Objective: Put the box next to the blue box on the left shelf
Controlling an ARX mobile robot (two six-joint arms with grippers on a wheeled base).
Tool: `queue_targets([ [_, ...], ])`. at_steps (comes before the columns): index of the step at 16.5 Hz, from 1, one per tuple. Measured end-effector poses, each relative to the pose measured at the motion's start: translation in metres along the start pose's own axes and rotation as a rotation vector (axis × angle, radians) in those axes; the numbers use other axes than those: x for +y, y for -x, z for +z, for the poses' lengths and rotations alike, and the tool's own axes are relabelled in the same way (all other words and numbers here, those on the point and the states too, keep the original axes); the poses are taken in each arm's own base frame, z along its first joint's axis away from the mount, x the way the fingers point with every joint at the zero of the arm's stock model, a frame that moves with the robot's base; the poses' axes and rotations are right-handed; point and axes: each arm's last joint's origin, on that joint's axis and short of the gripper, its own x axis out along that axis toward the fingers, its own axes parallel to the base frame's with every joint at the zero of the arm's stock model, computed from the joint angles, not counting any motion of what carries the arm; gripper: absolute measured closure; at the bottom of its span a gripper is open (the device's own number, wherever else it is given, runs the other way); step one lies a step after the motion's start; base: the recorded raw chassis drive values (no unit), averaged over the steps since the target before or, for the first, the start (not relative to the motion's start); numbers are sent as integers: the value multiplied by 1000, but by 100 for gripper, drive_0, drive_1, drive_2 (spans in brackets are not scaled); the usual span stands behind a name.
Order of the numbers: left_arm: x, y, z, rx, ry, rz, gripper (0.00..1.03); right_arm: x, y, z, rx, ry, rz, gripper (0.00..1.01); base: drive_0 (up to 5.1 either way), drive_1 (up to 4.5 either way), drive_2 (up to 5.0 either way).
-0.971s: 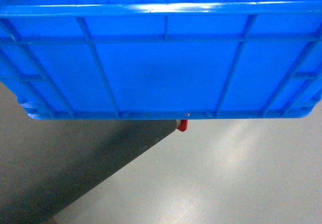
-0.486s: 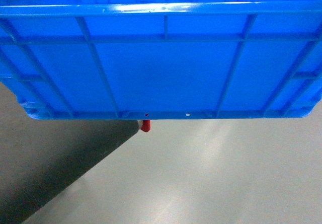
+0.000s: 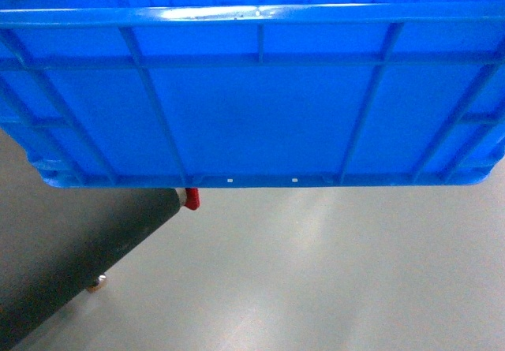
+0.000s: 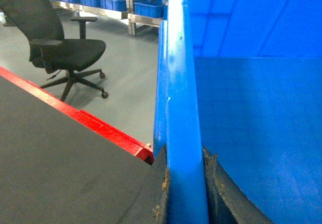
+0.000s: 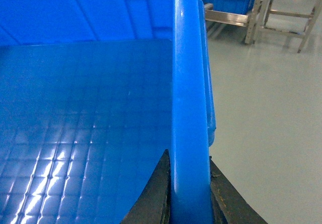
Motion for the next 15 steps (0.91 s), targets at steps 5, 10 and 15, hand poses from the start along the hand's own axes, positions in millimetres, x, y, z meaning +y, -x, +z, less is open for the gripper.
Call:
queue_targets([
  [5,0,0,0,0,0,0,91,0,0,0,0,0,0,92,-144,-144,-144],
  [10,0,0,0,0,0,0,91,0,0,0,0,0,0,92,-161,-161,-161],
  [15,0,0,0,0,0,0,92,0,0,0,-1,0,0,92,-142,-142,-142],
])
